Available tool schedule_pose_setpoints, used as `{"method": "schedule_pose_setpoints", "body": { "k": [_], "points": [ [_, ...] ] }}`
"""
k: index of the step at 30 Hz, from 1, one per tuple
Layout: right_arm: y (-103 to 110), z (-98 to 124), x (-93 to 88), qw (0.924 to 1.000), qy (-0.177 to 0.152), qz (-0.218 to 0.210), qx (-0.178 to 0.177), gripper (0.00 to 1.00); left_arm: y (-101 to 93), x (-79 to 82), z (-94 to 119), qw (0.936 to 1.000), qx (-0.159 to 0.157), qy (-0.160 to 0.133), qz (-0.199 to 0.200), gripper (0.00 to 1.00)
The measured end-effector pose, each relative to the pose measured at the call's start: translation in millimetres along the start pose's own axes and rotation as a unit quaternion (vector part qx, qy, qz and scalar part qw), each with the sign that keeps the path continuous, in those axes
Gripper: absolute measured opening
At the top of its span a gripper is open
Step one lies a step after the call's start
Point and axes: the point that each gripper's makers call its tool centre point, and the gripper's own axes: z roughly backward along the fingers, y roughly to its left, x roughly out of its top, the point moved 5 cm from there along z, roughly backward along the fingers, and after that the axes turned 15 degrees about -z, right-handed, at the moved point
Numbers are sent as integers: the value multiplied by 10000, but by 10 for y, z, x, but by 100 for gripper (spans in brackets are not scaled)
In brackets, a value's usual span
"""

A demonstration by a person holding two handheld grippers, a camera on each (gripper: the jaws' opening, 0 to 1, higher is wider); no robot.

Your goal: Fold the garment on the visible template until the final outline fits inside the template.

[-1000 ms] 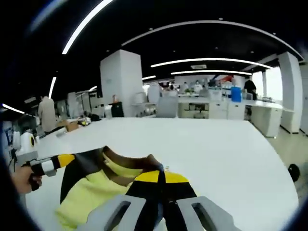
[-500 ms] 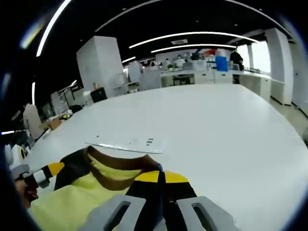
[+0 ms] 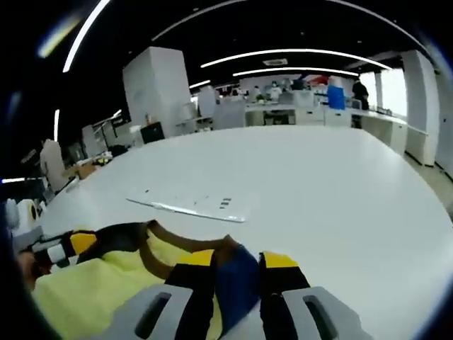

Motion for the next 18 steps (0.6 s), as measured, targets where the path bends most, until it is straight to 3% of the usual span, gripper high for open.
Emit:
{"method": "schedule_pose_setpoints", "body": {
  "k": [5,13,18],
  "points": [
    [64,202,16,9994,-102,-22,335,29,5,46,160,9993,-263,-35,-250,28],
    [77,507,-10,9978,46,197,624,43,-79,32,434,9945,-752,-21,-726,37],
    [105,691,-110,9957,187,283,857,46,-148,28,603,9931,-1024,-138,-561,45]
  ]
}}
